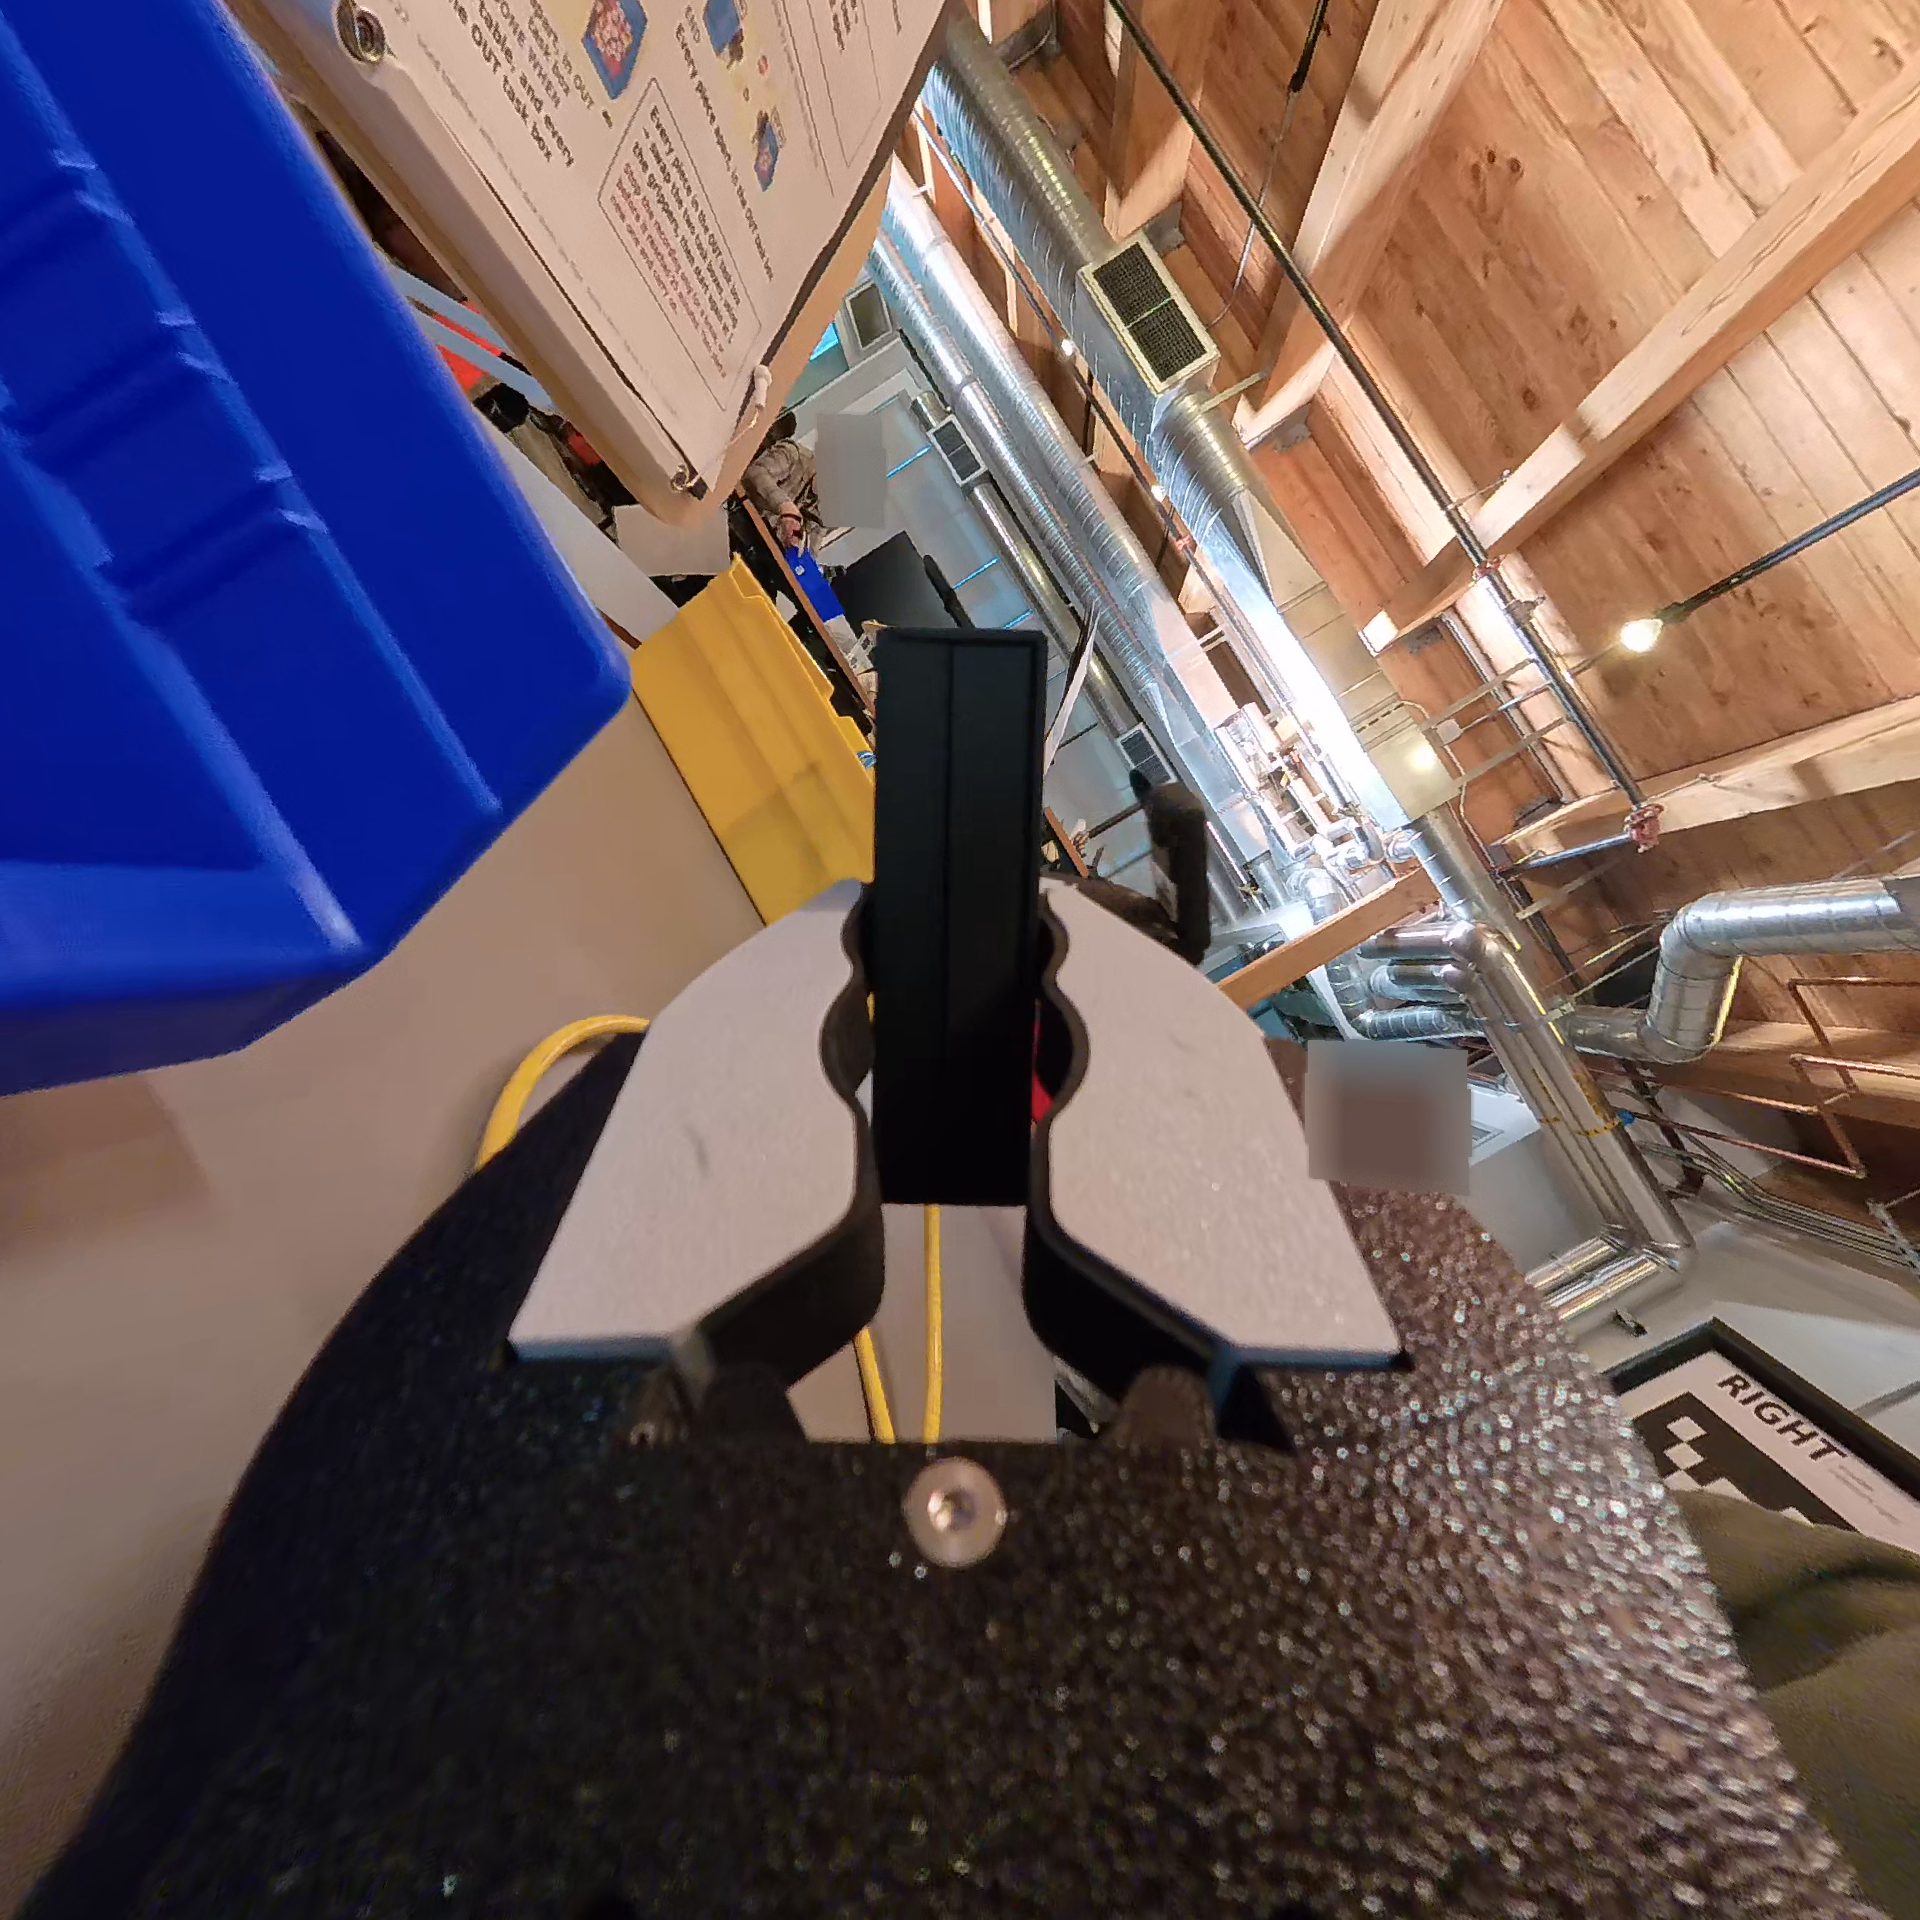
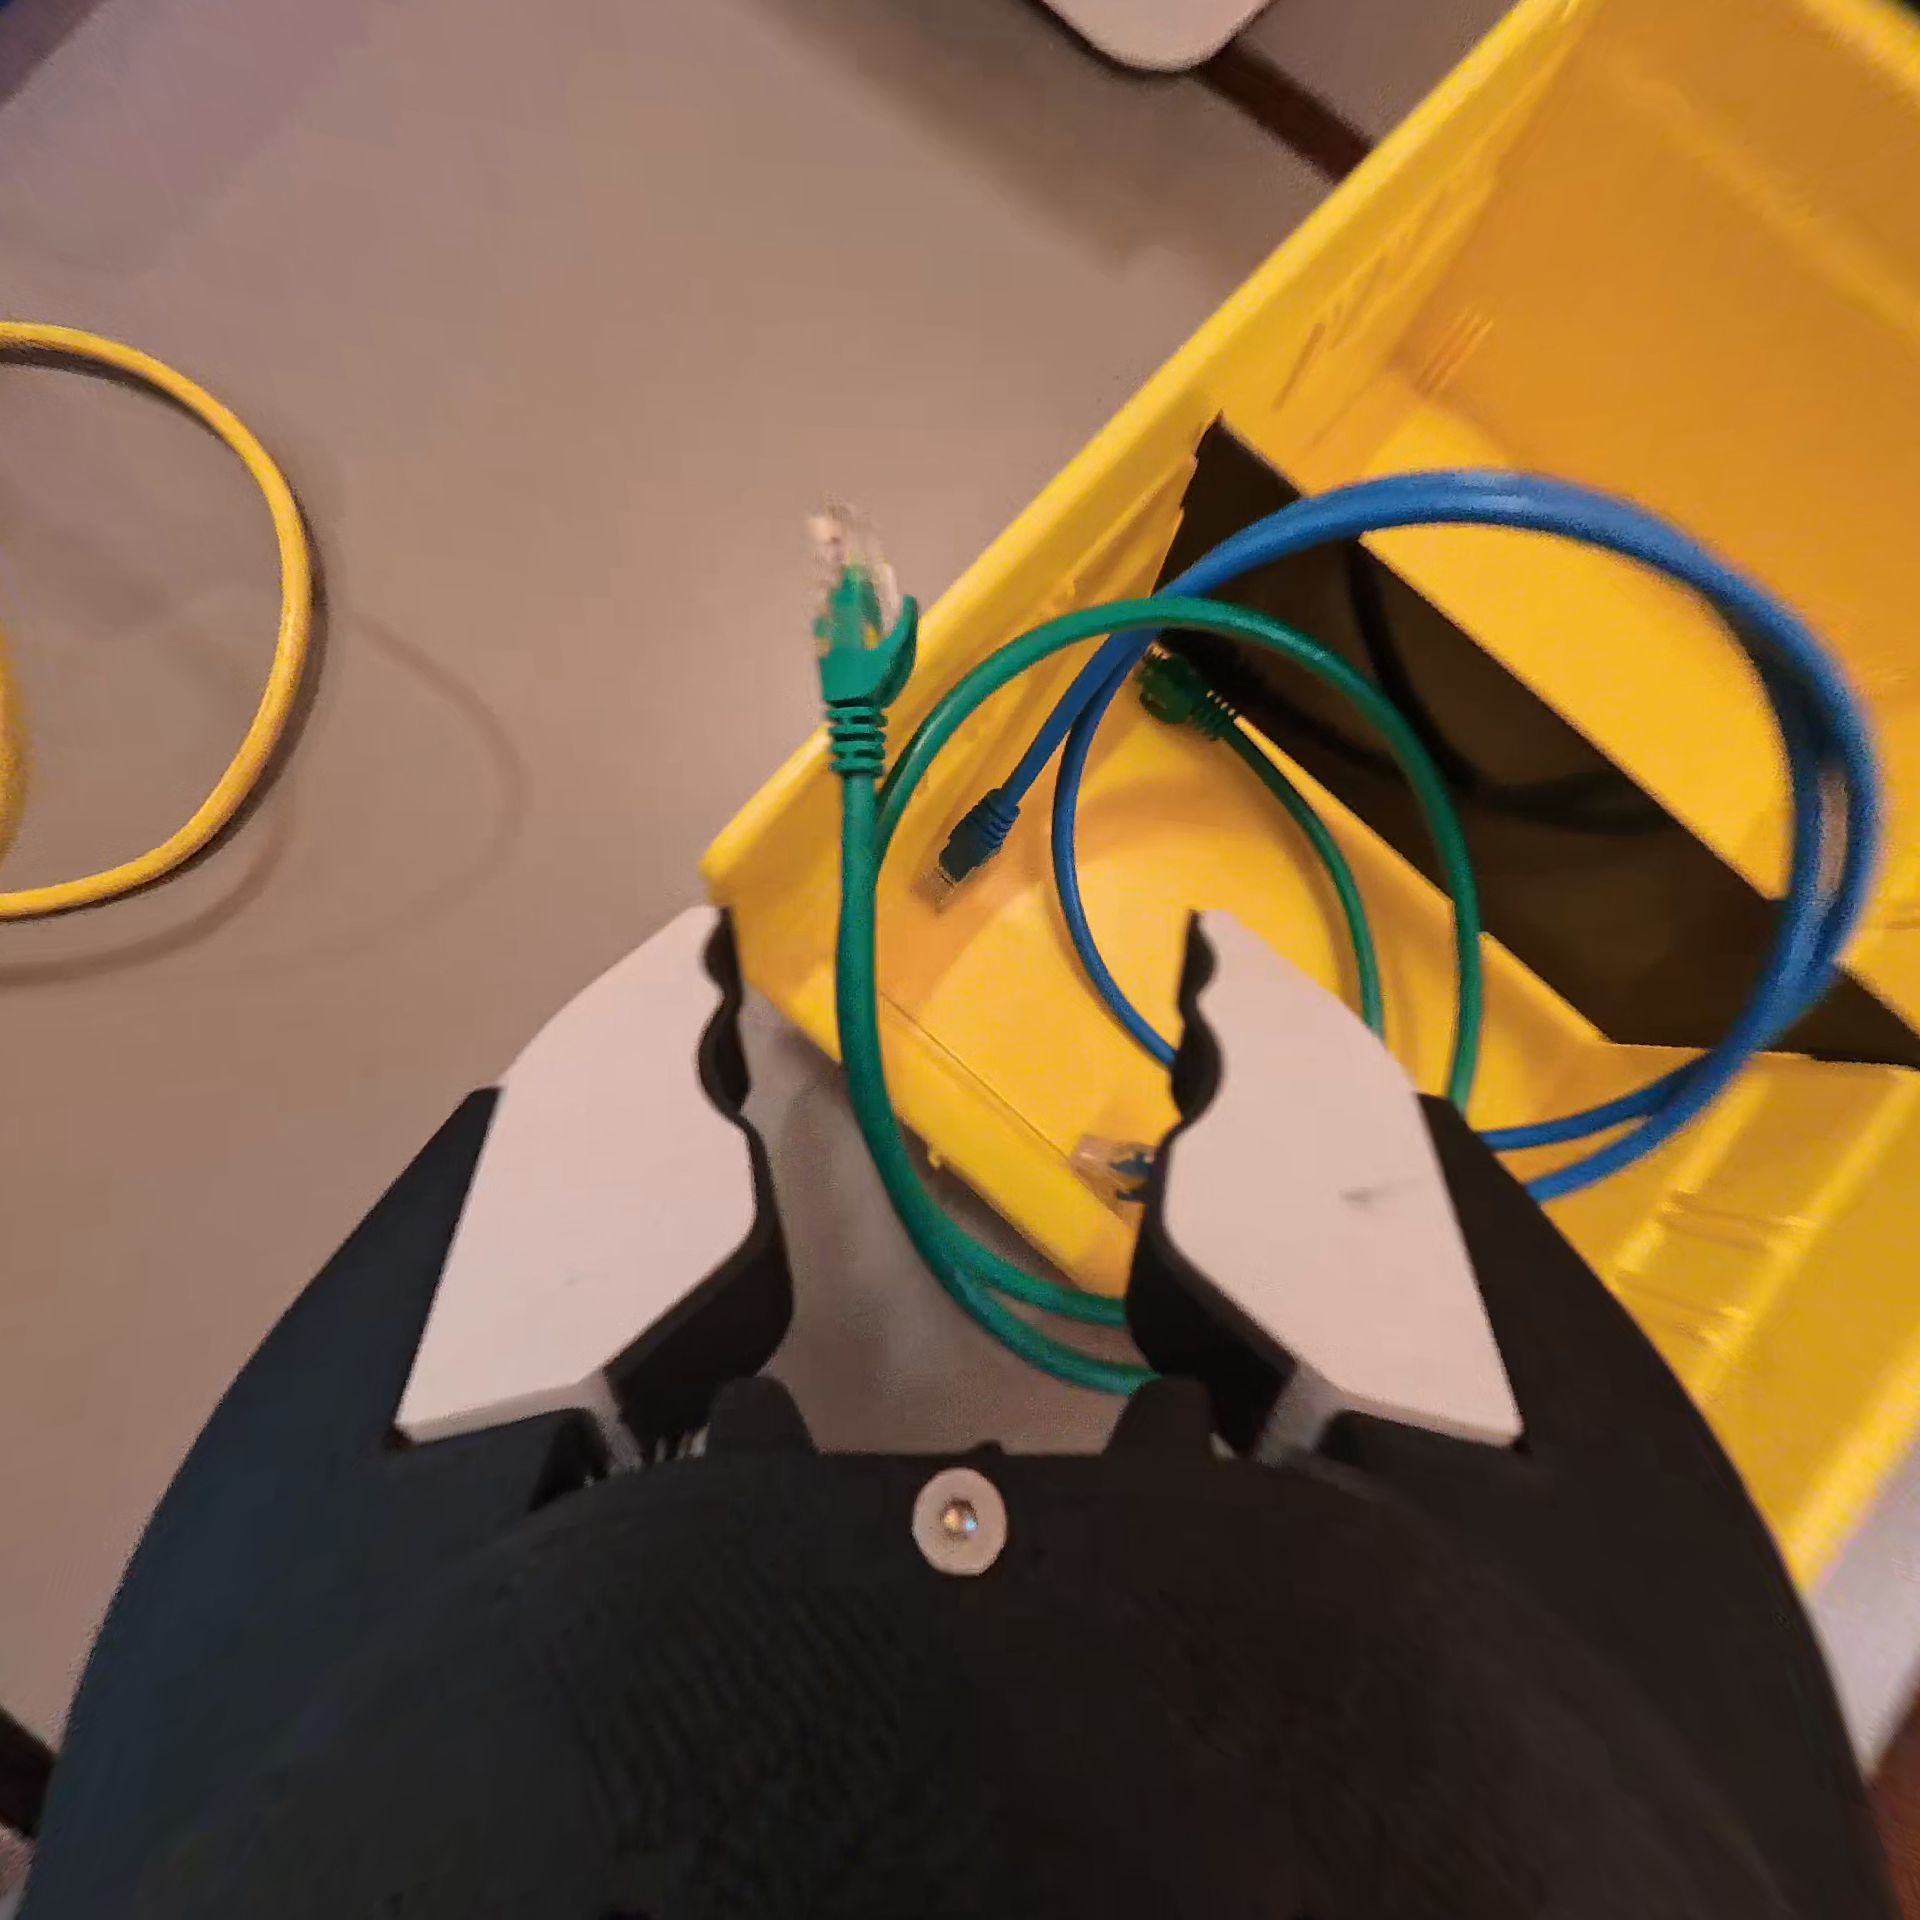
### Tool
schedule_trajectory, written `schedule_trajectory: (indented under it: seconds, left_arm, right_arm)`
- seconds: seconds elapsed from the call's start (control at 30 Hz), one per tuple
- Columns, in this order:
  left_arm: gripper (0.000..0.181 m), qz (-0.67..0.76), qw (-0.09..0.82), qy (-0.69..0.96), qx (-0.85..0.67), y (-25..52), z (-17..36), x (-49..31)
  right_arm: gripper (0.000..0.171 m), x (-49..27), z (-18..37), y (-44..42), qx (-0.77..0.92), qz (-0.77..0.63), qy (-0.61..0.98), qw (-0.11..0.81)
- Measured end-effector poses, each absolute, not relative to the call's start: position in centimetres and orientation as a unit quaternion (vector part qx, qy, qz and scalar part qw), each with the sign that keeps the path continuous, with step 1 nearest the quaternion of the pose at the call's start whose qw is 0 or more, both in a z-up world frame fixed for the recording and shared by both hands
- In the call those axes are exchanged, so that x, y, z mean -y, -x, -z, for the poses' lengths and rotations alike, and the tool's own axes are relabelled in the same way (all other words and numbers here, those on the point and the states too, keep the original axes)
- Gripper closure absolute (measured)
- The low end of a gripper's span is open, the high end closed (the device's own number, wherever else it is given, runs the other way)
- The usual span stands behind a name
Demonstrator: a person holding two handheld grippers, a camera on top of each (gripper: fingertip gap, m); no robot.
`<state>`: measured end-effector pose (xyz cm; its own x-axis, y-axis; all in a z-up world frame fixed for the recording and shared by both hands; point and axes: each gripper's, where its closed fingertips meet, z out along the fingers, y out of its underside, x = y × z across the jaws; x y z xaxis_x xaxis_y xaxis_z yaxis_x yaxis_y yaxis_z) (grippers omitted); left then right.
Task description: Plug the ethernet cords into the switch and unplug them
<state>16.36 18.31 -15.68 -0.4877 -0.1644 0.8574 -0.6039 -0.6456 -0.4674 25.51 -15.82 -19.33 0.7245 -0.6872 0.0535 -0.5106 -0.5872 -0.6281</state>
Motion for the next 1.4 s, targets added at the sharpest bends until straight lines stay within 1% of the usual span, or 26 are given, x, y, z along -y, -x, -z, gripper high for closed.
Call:
schedule_trajectory:
  seconds: [0.03,0.07,0.17,0.2,0.27,0.3,0.33,0.43,0.47,0.53,0.6,0.63,0.7,0.77,0.83,1.0,1.17,1.2,1.27,1.33,1.4]
  left_arm:
    - [0.154,-0.766,0.145,-0.486,0.395,-16.4,15.7,-18.3]
    - [0.154,-0.766,0.146,-0.488,0.393,-16.4,15.8,-18.3]
    - [0.154,-0.762,0.151,-0.497,0.388,-16.6,16.2,-18.1]
    - [0.154,-0.76,0.158,-0.498,0.386,-16.5,16.3,-17.9]
    - [0.154,-0.761,0.176,-0.5,0.373,-16.5,16.3,-17.5]
    - [0.154,-0.762,0.187,-0.5,0.368,-16.4,16.2,-17.2]
    - [0.154,-0.76,0.197,-0.501,0.364,-16.3,16.2,-16.8]
    - [0.154,-0.76,0.227,-0.502,0.343,-15.9,16.0,-15.7]
    - [0.154,-0.762,0.241,-0.5,0.333,-15.7,15.8,-15.2]
    - [0.154,-0.76,0.258,-0.502,0.321,-15.5,15.7,-14.4]
    - [0.154,-0.758,0.259,-0.505,0.321,-15.3,15.8,-13.7]
    - [0.154,-0.758,0.265,-0.505,0.318,-15.2,15.7,-13.4]
    - [0.154,-0.756,0.279,-0.505,0.31,-15.1,15.7,-12.7]
    - [0.154,-0.752,0.282,-0.511,0.307,-15.0,16.0,-12.0]
    - [0.154,-0.747,0.285,-0.517,0.305,-14.9,16.4,-11.4]
    - [0.154,-0.737,0.289,-0.524,0.313,-14.6,17.1,-10.2]
    - [0.154,-0.737,0.292,-0.521,0.315,-14.4,17.1,-9.9]
    - [0.154,-0.737,0.293,-0.52,0.317,-14.4,17.0,-9.8]
    - [0.154,-0.738,0.291,-0.517,0.321,-14.3,16.9,-9.6]
    - [0.154,-0.737,0.291,-0.516,0.326,-14.1,16.9,-9.3]
    - [0.154,-0.736,0.292,-0.518,0.324,-14.1,17.0,-9.2]
  right_arm:
    - [0.077,15.8,18.1,-25.1,-0.328,0.166,0.878,0.305]
    - [0.071,15.5,16.5,-24.6,-0.318,0.191,0.871,0.322]
    - [0.071,13.5,11.8,-21.7,-0.306,0.227,0.838,0.39]
    - [0.076,12.1,10.7,-20.3,-0.307,0.218,0.822,0.428]
    - [0.1,7.9,9.8,-17.1,-0.322,0.167,0.773,0.52]
    - [0.11,5.3,10.1,-15.4,-0.33,0.125,0.747,0.564]
    - [0.113,2.8,10.9,-13.9,-0.34,0.081,0.719,0.601]
    - [0.105,-3.4,14.3,-11.6,-0.384,-0.011,0.638,0.667]
    - [0.107,-4.5,15.1,-11.9,-0.413,-0.029,0.6,0.684]
    - [0.116,-6.2,16.0,-12.7,-0.453,-0.079,0.533,0.711]
    - [0.128,-7.4,15.8,-12.8,-0.465,-0.149,0.498,0.716]
    - [0.132,-7.7,15.2,-12.9,-0.466,-0.16,0.48,0.726]
    - [0.144,-7.5,15.1,-13.9,-0.477,-0.14,0.473,0.727]
    - [0.135,-7.5,15.7,-14.5,-0.494,-0.119,0.482,0.714]
    - [0.125,-7.9,16.4,-14.6,-0.505,-0.127,0.481,0.705]
    - [0.134,-8.4,17.7,-14.4,-0.521,-0.174,0.435,0.713]
    - [0.155,-7.3,17.0,-14.9,-0.525,-0.182,0.364,0.748]
    - [0.157,-7.0,17.0,-15.0,-0.525,-0.175,0.363,0.75]
    - [0.155,-7.3,16.8,-14.9,-0.515,-0.177,0.372,0.752]
    - [0.146,-7.8,16.5,-14.7,-0.507,-0.196,0.374,0.751]
    - [0.146,-7.9,16.7,-14.6,-0.509,-0.193,0.372,0.752]
